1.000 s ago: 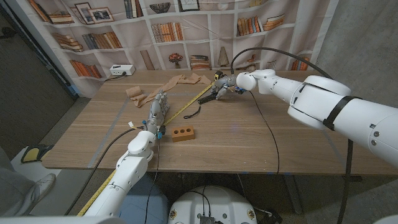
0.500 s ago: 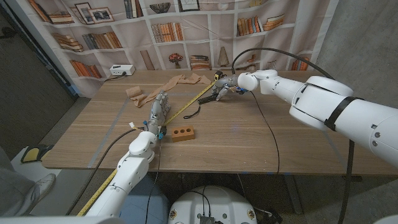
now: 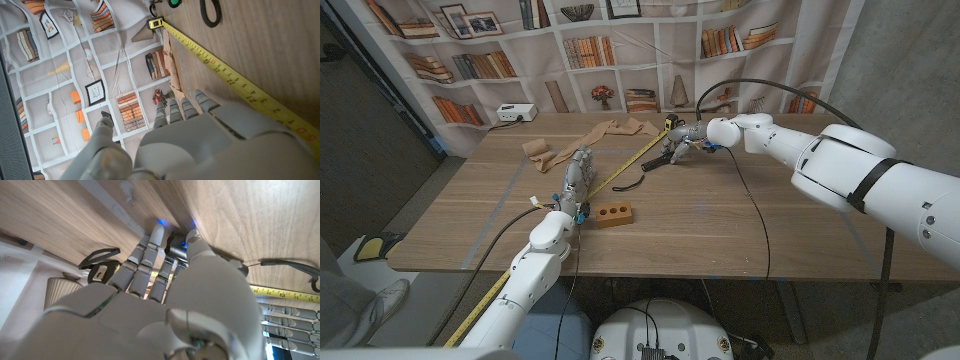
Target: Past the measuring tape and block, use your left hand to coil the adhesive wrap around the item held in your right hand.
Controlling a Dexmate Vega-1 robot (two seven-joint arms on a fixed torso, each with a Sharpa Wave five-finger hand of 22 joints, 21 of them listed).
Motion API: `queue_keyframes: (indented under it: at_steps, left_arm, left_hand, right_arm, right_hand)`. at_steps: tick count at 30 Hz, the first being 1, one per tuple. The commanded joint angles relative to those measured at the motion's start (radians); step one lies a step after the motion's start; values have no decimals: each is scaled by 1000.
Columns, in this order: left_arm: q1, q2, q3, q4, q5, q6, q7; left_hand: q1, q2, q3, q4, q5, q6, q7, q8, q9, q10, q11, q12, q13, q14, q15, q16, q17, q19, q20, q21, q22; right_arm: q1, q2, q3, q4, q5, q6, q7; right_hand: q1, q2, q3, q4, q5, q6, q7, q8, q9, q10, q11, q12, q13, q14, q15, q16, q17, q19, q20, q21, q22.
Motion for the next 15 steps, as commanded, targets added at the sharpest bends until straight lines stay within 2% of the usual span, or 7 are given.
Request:
queue_keyframes:
  at_steps: [1, 7, 15]
  left_arm:
    - [7, 1, 4, -12, 3, 0, 3]
    - [11, 2, 5, -18, 4, -1, 6]
    - [19, 5, 5, -27, 3, 0, 9]
  left_hand:
    - [1, 9, -4, -2, 3, -5, -4, 6, 3, 9, 1, 5, 2, -4, 3, 9, 6, 4, -2, 10, 2]
    - [0, 9, -4, -2, 3, -4, -5, 7, 3, 10, 1, 6, 2, -4, 1, 9, 6, 4, -2, 10, 2]
    - [0, 9, -5, -2, 3, -2, -3, 8, 3, 10, 1, 6, 2, -5, 2, 8, 6, 5, -2, 10, 2]
  right_arm:
    - [-27, -31, 73, -33, -12, 58, 8]
    - [-41, -46, 111, -57, -5, 85, 11]
    - [-56, -56, 157, -75, 19, 107, 37]
  right_hand:
    - [21, 16, 6, 4, 4, 30, -1, 9, 6, 130, -69, 22, 13, 39, -164, 10, 14, 24, -57, 22, 11]
    - [40, 23, 9, 5, 3, 53, -4, 8, 9, 180, -68, 48, 29, 81, -164, 15, 33, 28, -65, 41, 19]
    - [45, 29, 9, 13, 1, 75, -1, 7, 13, 202, -69, 62, 39, 128, -163, 23, 52, 48, -75, 70, 27]
